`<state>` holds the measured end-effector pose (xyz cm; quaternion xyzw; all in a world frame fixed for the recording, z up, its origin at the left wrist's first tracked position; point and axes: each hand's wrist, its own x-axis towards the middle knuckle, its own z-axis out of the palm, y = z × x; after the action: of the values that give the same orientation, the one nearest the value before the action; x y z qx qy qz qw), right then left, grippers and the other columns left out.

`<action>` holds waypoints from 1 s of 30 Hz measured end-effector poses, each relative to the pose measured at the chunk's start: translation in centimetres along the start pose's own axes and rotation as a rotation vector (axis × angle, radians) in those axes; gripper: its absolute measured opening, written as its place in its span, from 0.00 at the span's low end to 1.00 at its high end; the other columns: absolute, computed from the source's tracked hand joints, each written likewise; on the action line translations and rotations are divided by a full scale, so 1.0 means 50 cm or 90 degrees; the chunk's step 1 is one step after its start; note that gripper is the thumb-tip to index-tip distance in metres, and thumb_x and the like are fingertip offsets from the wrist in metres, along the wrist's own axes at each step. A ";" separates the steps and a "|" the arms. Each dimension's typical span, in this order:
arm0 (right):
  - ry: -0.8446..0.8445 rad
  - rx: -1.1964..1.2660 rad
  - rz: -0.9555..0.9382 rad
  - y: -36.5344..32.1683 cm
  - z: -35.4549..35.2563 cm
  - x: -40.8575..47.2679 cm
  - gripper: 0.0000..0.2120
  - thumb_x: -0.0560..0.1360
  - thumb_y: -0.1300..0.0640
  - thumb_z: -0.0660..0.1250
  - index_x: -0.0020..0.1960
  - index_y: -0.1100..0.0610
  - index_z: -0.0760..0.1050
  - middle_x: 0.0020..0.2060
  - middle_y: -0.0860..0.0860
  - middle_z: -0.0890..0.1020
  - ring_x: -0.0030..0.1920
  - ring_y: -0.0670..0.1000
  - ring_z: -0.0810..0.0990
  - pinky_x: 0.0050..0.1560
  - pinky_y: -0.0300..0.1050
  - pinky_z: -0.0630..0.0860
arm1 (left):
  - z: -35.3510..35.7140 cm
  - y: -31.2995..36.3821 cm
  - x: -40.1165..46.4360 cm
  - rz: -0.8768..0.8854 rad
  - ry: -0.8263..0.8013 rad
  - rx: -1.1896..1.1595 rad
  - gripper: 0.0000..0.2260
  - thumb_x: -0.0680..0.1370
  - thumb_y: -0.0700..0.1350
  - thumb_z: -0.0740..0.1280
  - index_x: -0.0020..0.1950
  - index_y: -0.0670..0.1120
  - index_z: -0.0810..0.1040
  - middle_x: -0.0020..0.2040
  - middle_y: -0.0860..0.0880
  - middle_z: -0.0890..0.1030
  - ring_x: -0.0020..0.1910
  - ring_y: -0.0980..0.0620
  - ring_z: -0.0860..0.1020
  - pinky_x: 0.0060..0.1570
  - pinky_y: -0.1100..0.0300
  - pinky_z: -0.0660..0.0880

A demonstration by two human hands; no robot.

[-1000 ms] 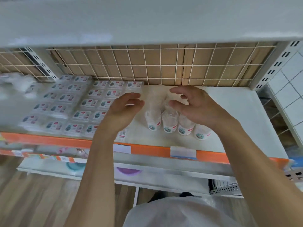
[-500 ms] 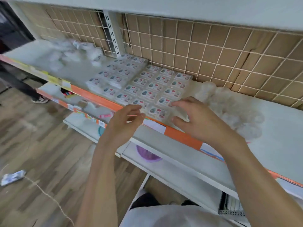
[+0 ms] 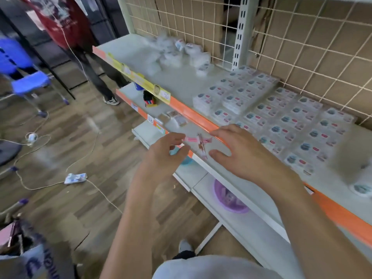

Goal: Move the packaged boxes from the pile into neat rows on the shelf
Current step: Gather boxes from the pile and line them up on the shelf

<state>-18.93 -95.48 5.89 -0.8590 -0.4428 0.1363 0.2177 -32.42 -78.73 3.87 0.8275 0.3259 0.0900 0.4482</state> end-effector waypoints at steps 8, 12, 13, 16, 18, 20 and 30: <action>-0.011 -0.003 0.022 -0.126 0.082 0.213 0.27 0.77 0.47 0.68 0.75 0.50 0.68 0.70 0.53 0.69 0.67 0.57 0.71 0.68 0.50 0.68 | -0.176 -0.090 0.156 0.027 0.006 0.087 0.16 0.79 0.50 0.68 0.68 0.55 0.76 0.61 0.53 0.79 0.62 0.56 0.75 0.64 0.54 0.72; -0.004 -0.008 0.024 -0.167 0.094 0.308 0.27 0.77 0.47 0.69 0.74 0.50 0.69 0.68 0.53 0.70 0.66 0.58 0.71 0.68 0.50 0.68 | -0.235 -0.112 0.230 0.036 0.007 0.103 0.17 0.79 0.50 0.68 0.68 0.54 0.76 0.60 0.53 0.79 0.61 0.56 0.75 0.61 0.60 0.71; -0.004 -0.007 0.026 -0.175 0.096 0.332 0.27 0.77 0.48 0.69 0.74 0.50 0.69 0.68 0.53 0.70 0.66 0.58 0.71 0.67 0.49 0.67 | -0.248 -0.116 0.251 0.036 0.006 0.104 0.17 0.79 0.50 0.68 0.68 0.54 0.76 0.60 0.54 0.79 0.61 0.56 0.75 0.59 0.61 0.70; -0.003 -0.010 0.032 -0.195 0.102 0.410 0.25 0.77 0.50 0.69 0.73 0.50 0.70 0.67 0.53 0.71 0.66 0.58 0.72 0.66 0.48 0.67 | -0.283 -0.129 0.319 0.043 0.004 0.116 0.16 0.80 0.50 0.67 0.68 0.54 0.76 0.61 0.54 0.79 0.61 0.55 0.75 0.57 0.63 0.69; 0.000 -0.015 0.037 -0.204 0.107 0.469 0.25 0.76 0.50 0.69 0.72 0.51 0.71 0.66 0.54 0.71 0.65 0.59 0.72 0.66 0.49 0.68 | -0.305 -0.139 0.372 0.048 0.005 0.118 0.15 0.80 0.50 0.67 0.67 0.54 0.76 0.61 0.54 0.79 0.62 0.55 0.75 0.60 0.61 0.70; -0.003 -0.026 0.037 -0.214 0.111 0.535 0.25 0.76 0.49 0.69 0.72 0.52 0.71 0.67 0.55 0.71 0.65 0.59 0.72 0.66 0.48 0.68 | -0.331 -0.151 0.432 0.043 0.001 0.126 0.16 0.80 0.51 0.67 0.68 0.55 0.75 0.61 0.55 0.78 0.61 0.56 0.75 0.59 0.60 0.70; -0.002 -0.043 0.046 -0.250 0.111 0.847 0.27 0.78 0.48 0.67 0.75 0.52 0.68 0.70 0.54 0.69 0.69 0.58 0.70 0.70 0.48 0.65 | -0.452 -0.168 0.752 0.084 -0.002 0.163 0.17 0.80 0.50 0.67 0.69 0.53 0.75 0.61 0.53 0.78 0.56 0.56 0.75 0.51 0.65 0.66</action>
<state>-5.87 -52.93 5.52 -0.8811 -0.4164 0.1303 0.1826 -17.24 -36.76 4.91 0.8978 0.2786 0.0757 0.3326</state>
